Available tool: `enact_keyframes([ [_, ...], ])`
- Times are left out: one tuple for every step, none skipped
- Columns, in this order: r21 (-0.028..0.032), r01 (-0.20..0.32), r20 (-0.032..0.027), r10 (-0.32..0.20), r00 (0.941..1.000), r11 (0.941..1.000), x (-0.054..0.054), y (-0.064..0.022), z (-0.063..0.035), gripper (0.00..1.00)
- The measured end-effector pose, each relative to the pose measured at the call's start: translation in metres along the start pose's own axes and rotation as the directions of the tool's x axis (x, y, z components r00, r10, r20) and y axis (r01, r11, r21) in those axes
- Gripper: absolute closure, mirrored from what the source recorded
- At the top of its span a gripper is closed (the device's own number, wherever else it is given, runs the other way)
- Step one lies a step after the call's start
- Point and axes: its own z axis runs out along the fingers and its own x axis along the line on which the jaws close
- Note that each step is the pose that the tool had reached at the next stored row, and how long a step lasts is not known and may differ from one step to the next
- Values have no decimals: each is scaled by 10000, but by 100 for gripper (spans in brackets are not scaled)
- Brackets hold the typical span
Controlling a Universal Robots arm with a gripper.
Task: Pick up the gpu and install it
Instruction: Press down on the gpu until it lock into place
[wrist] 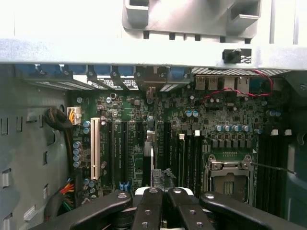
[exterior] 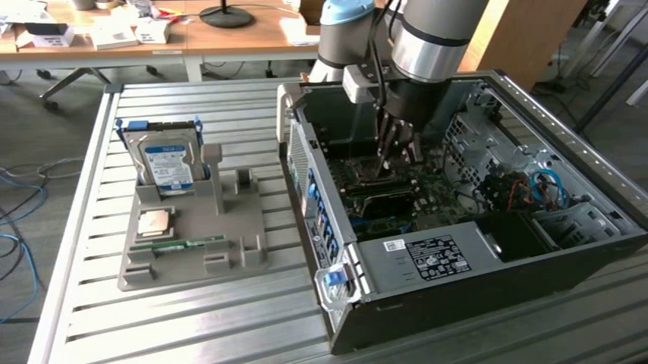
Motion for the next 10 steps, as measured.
enact_keyframes([
  [0, 0, 0, 0, 10000, 10000, 0, -13, 0, 89],
  [0, 0, 0, 0, 10000, 10000, 0, -26, 0, 89],
  [0, -1, 1, 1, 10000, 10000, -1, -38, 0, 89],
  [0, 0, 0, 0, 10000, 10000, 0, -46, 0, 89],
  [0, 0, 0, 0, 10000, 10000, 0, -47, -1, 89],
  [0, -1, 0, 1, 10000, 10000, 0, -47, 0, 89],
  [1, -1, 1, 1, 10000, 10000, -1, -48, 0, 89],
  [1, -1, 1, 1, 10000, 10000, -1, -48, 0, 89],
  [1, 0, 1, 0, 10000, 10000, -1, -48, 0, 89],
  [1, -1, 1, 1, 10000, 10000, -1, -48, 0, 89],
])
